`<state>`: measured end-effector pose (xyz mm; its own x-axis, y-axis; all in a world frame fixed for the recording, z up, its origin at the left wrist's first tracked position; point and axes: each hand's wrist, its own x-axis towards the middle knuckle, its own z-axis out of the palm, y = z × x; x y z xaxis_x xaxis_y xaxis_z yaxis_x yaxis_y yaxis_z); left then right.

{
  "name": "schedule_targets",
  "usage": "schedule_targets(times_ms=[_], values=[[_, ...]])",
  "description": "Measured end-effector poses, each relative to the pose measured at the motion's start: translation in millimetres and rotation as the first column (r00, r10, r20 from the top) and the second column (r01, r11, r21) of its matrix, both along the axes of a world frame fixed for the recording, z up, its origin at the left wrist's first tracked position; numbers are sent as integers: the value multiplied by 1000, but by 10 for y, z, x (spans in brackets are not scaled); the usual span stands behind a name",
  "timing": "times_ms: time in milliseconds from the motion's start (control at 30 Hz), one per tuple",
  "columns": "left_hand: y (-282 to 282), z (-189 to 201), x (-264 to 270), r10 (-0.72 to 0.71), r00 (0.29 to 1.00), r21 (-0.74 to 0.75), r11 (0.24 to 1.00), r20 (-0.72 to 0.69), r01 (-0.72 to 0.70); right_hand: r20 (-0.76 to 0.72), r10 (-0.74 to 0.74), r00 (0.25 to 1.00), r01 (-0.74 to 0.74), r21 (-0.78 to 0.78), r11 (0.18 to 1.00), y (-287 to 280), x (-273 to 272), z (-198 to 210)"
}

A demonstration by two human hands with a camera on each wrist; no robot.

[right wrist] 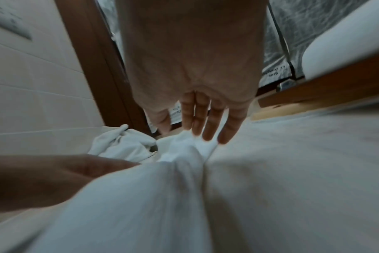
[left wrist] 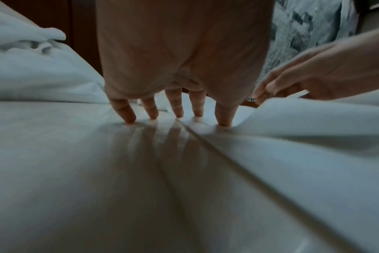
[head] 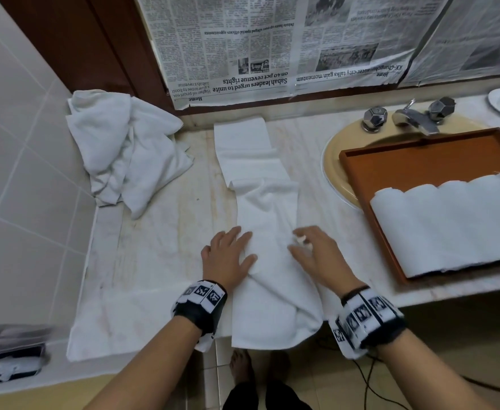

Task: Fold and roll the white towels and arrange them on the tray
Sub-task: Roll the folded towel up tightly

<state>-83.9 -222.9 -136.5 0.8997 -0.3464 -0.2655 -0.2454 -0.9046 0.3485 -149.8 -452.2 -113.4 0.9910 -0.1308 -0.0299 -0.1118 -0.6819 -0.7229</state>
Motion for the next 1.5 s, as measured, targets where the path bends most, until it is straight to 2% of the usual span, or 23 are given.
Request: schedule_targets(times_ms=[100,200,300,467,567,667,733,833,933,1067,1167,1300,1433,1500], values=[[-13,-14,-54,15,1000,11,1000,-11,-15,-235,131,963,-144,-40,989,120,-409,64],[-50,-15,-70,43,999,-2,999,-9,-43,-317,128,940,-168,-103,980,192,-561,21],[-56,-1,-75,59,998,-16,998,-12,-59,-282,126,951,-180,-175,968,297,-610,127],[-41,-16,-76,67,998,-18,998,-11,-67,-247,313,917,-365,-202,909,773,-746,406],[-24,-31,-63,83,996,-43,996,9,-83,-243,400,883,-450,-204,869,1087,-757,321],[-5,4,-30,85,996,-51,995,7,-84,-279,418,865,-482,-225,847,1281,-783,130],[15,23,-2,86,996,-68,994,-31,-88,-282,428,858,-491,-211,845,1332,-816,24],[75,46,-6,88,993,-121,988,-74,-96,-232,394,890,-432,-149,889,1288,-852,-57],[163,154,-170,187,979,-233,952,-79,-200,-127,345,930,-355,-66,933,1198,-850,-74],[270,215,-388,228,937,-156,949,-264,-275,-20,365,931,-365,11,931,1145,-800,-47],[307,214,-399,248,914,-154,939,-321,-308,19,415,910,-415,36,909,1190,-805,-66],[303,232,-422,326,911,-167,913,-250,-373,20,434,901,-434,56,899,1220,-796,-156],[285,196,-516,351,925,-117,922,-143,-368,-88,500,861,-498,52,866,1206,-770,-99],[285,192,-534,368,921,-116,917,-125,-382,-102,461,882,-455,70,887,1172,-755,-32]])
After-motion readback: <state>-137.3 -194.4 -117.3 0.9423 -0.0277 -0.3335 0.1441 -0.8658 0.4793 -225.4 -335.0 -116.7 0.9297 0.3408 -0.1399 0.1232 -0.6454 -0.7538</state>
